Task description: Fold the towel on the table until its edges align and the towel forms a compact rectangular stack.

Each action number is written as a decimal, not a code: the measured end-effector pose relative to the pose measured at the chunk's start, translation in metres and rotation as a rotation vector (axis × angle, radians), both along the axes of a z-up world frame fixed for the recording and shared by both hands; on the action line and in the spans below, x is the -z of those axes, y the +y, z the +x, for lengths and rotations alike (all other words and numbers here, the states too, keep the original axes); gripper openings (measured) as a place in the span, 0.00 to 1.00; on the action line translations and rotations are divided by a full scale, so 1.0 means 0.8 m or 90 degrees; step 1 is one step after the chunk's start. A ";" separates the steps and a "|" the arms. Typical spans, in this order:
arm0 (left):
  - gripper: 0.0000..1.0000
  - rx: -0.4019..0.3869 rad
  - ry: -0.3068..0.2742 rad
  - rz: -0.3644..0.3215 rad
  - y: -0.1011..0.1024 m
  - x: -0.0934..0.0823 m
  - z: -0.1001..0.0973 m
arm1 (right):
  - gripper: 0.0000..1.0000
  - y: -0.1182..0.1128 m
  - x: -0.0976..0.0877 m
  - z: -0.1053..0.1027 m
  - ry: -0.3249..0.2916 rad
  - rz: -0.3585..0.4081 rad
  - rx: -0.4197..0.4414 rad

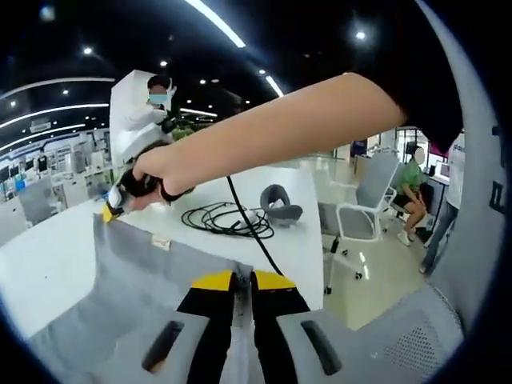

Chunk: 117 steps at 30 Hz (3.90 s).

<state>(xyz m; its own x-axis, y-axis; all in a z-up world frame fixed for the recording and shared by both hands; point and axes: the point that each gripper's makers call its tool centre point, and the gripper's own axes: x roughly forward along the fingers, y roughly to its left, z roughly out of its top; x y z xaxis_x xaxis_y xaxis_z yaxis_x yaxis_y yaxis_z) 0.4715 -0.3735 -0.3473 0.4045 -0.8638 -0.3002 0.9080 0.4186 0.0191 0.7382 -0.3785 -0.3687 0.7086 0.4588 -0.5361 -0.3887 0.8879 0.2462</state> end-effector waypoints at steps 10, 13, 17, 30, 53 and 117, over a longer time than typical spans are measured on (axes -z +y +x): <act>0.08 -0.053 -0.024 -0.014 0.054 -0.031 0.001 | 0.00 0.034 -0.038 -0.007 -0.025 0.002 0.005; 0.08 -0.070 -0.024 -0.019 0.073 -0.035 0.002 | 0.00 0.045 -0.046 -0.010 -0.020 0.012 0.005; 0.08 -0.087 -0.028 -0.024 0.098 -0.044 0.002 | 0.00 0.058 -0.060 -0.012 -0.029 0.018 0.004; 0.08 -0.133 -0.042 -0.049 0.164 -0.067 -0.007 | 0.00 0.118 -0.111 -0.029 -0.055 0.012 -0.021; 0.08 -0.294 -0.040 -0.108 0.349 -0.071 -0.002 | 0.00 0.269 -0.143 -0.026 -0.080 0.013 -0.096; 0.07 -0.595 -0.045 -0.133 0.594 -0.065 -0.030 | 0.00 0.566 -0.108 -0.036 -0.049 0.094 -0.254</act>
<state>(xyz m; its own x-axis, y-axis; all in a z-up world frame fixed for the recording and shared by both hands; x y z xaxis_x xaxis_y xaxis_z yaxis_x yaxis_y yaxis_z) 0.4472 0.1020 -0.2956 0.9684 -0.2155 -0.1257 0.2043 0.9742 -0.0958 0.7097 0.0744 -0.2825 0.4955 0.7730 -0.3961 -0.7167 0.6215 0.3165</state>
